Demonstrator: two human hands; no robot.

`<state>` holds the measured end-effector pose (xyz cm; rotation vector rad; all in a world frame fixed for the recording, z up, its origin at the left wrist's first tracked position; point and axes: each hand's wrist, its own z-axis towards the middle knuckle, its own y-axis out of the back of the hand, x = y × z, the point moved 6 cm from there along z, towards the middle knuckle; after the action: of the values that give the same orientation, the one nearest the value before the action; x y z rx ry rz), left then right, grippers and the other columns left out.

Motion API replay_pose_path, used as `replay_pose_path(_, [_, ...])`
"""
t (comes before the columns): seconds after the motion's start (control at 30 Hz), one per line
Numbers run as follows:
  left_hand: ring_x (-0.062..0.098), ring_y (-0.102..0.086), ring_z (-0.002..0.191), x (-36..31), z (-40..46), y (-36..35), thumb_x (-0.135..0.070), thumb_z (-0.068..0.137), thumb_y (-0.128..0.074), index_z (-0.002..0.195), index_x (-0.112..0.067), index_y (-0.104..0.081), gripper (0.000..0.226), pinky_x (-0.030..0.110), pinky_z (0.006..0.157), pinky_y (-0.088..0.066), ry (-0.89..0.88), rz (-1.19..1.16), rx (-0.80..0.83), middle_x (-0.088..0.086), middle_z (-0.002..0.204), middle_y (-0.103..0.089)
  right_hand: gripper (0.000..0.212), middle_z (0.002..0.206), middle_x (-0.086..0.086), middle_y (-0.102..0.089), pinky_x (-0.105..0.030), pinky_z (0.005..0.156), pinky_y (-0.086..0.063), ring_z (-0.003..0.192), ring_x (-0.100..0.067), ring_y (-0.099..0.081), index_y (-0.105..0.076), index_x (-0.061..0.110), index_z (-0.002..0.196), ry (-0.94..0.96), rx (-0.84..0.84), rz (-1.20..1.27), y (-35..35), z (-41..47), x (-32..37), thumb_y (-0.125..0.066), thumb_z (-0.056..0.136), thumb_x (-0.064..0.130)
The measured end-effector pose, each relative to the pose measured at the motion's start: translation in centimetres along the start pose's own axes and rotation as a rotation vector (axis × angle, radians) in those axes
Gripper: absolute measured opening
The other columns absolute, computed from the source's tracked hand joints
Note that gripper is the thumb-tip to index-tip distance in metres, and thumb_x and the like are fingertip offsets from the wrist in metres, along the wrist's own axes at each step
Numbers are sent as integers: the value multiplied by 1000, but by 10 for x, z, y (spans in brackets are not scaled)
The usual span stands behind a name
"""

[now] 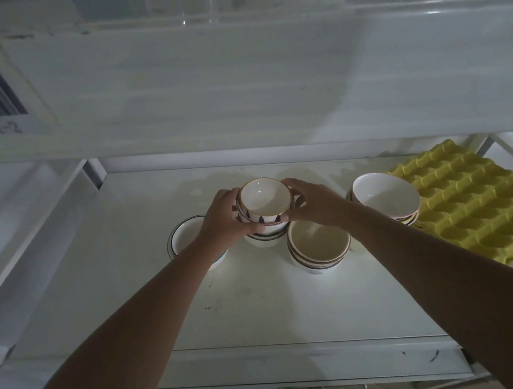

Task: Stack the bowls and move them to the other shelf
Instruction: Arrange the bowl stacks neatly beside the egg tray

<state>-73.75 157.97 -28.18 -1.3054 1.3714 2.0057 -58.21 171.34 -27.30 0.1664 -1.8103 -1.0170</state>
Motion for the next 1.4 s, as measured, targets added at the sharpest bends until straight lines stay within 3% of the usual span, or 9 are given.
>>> replay_pose_path(0.13, [17, -61, 105, 2, 1, -1, -38, 44, -86, 117, -25, -58, 80, 41, 89, -55, -4, 0, -4, -3, 114, -51, 77, 120, 9, -71, -39, 103, -48, 106, -16, -70, -52, 33, 138, -2, 4, -19, -3, -1, -4, -83, 70, 50])
replay_pose_path(0.33, [18, -61, 107, 3, 2, -2, -43, 44, -84, 121, -23, -57, 84, 42, 90, -55, -5, -1, 5, -3, 116, -51, 69, 125, 1, -70, -25, 94, -45, 111, -18, -70, -51, 22, 143, -15, 27, 58, -2, -4, -3, -85, 82, 24])
replay_pose_path(0.5, [21, -56, 113, 5, 2, -2, -52, 43, -78, 126, -21, -50, 93, 43, 94, -52, 22, 32, 54, 0, 119, -45, 73, 130, 0, -68, -42, 108, -48, 111, -20, -70, -49, 23, 144, -49, 21, 42, -4, 0, -5, -85, 81, 29])
replay_pose_path(0.63, [21, -46, 126, 10, -2, 8, -61, 47, -71, 138, -13, -43, 106, 42, 105, -41, 70, 79, 118, 5, 133, -45, 85, 148, -5, -53, -32, 105, -43, 126, -23, -60, -34, 19, 156, -98, 10, 11, -3, -1, 7, -80, 86, 34])
replay_pose_path(0.73, [20, -47, 128, 24, -4, 42, -55, 60, -69, 139, -11, -46, 94, 38, 108, -38, 127, 115, -11, 7, 136, -51, 64, 142, -7, -54, -33, 98, -45, 121, -23, -60, -47, 13, 147, -49, -225, -88, 10, -6, 30, -73, 92, 33])
replay_pose_path(0.83, [25, -53, 122, 50, -9, 86, -40, 78, -73, 135, -11, -52, 68, 31, 102, -39, 218, 233, -158, 12, 131, -56, 21, 101, -3, -62, -32, 79, -48, 86, -19, -60, -67, 10, 109, 114, -471, -58, 14, -24, 78, -67, 95, 26])
replay_pose_path(0.97, [30, -55, 121, 86, -23, 99, -39, 86, -67, 135, -9, -52, 60, 32, 97, -40, 399, 333, -59, 19, 131, -57, 39, 57, 0, -64, -19, 50, -46, 44, -9, -60, -59, 14, 66, 0, -139, -31, -48, -19, 115, -56, 100, 33])
replay_pose_path(1.17, [29, -62, 109, 84, -37, 95, -40, 77, -64, 122, -7, -64, 56, 31, 88, -43, 370, 299, -105, 16, 113, -68, 31, 62, -4, -63, -14, 33, -40, 26, -4, -53, -53, 15, 71, -313, 80, 141, -124, 2, 86, -50, 100, 23])
replay_pose_path(1.4, [28, -64, 95, 98, -38, 96, -41, 68, -51, 99, -4, -72, 53, 33, 80, -44, 314, 226, -110, 15, 99, -71, 15, 86, -11, -68, -21, 48, -50, 57, -18, -61, -60, 11, 94, -343, -1, 215, -136, -1, 80, -51, 100, 21])
